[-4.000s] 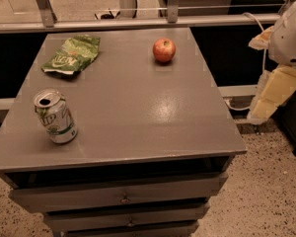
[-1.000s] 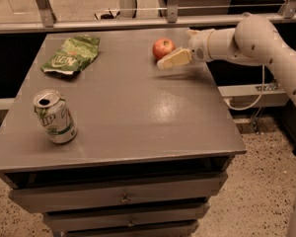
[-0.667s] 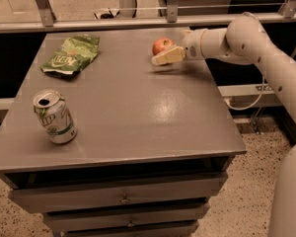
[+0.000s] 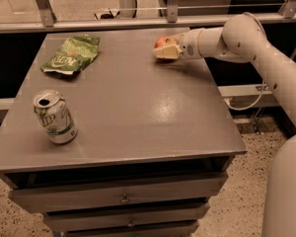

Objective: Move apple near 7up can

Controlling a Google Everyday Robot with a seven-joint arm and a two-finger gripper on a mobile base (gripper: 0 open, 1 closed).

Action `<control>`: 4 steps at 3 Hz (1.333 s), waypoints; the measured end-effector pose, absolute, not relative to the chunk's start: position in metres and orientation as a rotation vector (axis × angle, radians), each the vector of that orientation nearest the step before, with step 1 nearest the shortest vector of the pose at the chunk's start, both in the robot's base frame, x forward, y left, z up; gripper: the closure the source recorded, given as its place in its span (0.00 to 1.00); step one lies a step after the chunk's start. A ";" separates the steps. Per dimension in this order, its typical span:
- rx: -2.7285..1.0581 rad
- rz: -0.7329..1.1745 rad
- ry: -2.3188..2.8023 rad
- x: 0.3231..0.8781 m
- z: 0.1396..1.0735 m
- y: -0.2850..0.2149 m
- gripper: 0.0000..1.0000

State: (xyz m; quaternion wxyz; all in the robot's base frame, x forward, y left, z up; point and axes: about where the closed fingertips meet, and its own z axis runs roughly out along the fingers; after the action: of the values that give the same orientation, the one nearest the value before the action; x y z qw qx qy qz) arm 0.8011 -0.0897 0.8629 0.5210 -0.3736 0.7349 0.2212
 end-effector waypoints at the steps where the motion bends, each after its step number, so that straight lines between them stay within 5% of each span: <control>1: -0.928 0.555 1.715 0.776 0.888 -0.091 0.86; 2: -0.998 0.598 1.660 0.749 0.910 -0.081 1.00; 4: -1.107 0.668 1.672 0.727 0.893 -0.056 1.00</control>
Offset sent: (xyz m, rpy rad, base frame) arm -0.0825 0.0093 0.0775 0.0276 -0.0859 0.1925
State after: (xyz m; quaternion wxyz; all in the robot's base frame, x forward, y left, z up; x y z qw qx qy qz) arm 0.7269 -0.0559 0.8926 0.4919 -0.4560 0.6888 0.2751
